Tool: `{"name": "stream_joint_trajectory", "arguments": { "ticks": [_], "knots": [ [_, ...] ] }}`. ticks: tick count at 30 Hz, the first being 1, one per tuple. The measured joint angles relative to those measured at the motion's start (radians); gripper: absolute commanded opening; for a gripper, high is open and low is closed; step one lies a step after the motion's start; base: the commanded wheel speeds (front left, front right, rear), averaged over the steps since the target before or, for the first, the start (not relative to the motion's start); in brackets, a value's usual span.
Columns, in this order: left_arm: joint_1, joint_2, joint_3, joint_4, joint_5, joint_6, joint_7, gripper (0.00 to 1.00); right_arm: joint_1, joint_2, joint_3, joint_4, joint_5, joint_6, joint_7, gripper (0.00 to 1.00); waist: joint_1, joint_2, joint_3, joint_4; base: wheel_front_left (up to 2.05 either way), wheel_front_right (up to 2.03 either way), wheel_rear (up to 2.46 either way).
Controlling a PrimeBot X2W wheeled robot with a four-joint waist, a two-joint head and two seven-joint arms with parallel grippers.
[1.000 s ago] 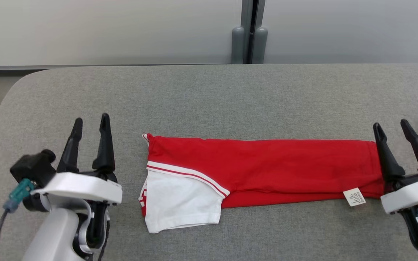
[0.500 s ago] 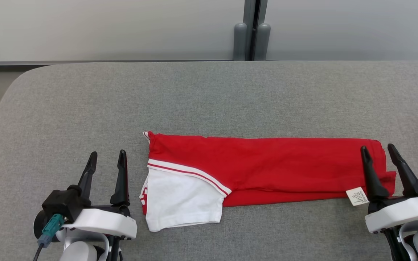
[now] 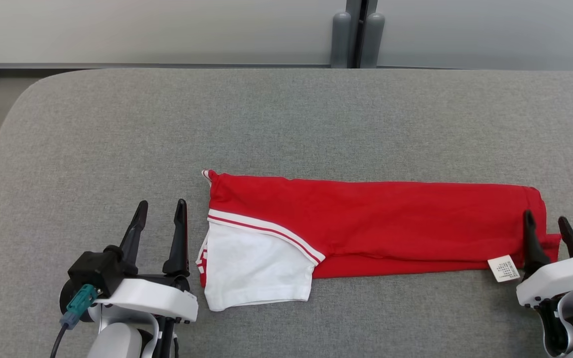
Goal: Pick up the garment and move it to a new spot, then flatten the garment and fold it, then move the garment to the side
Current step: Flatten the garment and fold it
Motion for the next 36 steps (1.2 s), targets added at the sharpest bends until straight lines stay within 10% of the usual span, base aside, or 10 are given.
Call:
{"name": "stream_joint_trajectory", "arguments": {
  "ticks": [13,14,16,17,36],
  "knots": [
    [0.0,0.0,-0.008,0.012,-0.012,0.007,0.0,1.0,-0.046,0.05,-0.026,0.173,-0.024,0.0,0.011,1.0,0.0,0.0,0.004,0.0,0.0,0.0,0.0],
    [0.0,0.0,-0.008,0.013,-0.012,0.007,0.0,1.0,-0.049,0.05,-0.024,0.178,-0.02,0.0,0.012,0.91,0.0,0.0,0.004,-0.001,0.0,0.0,0.0],
    [-0.001,0.0,-0.009,0.015,-0.013,0.007,0.0,1.0,-0.053,0.05,-0.017,0.186,-0.004,0.0,0.013,0.1,0.0,0.0,0.003,-0.002,0.0,0.0,0.0],
    [-0.001,0.0,-0.009,0.015,-0.013,0.007,0.0,1.0,-0.055,0.051,-0.012,0.19,0.004,0.0,0.013,0.0,0.0,0.0,0.003,-0.002,0.0,0.0,0.0],
    [-0.001,-0.001,-0.011,0.026,-0.03,0.01,0.0,1.0,-0.12,-0.016,-0.163,0.255,-0.026,0.001,-0.037,0.0,0.0,0.0,-0.02,-0.002,0.0,0.0,0.0]
  ]
}}
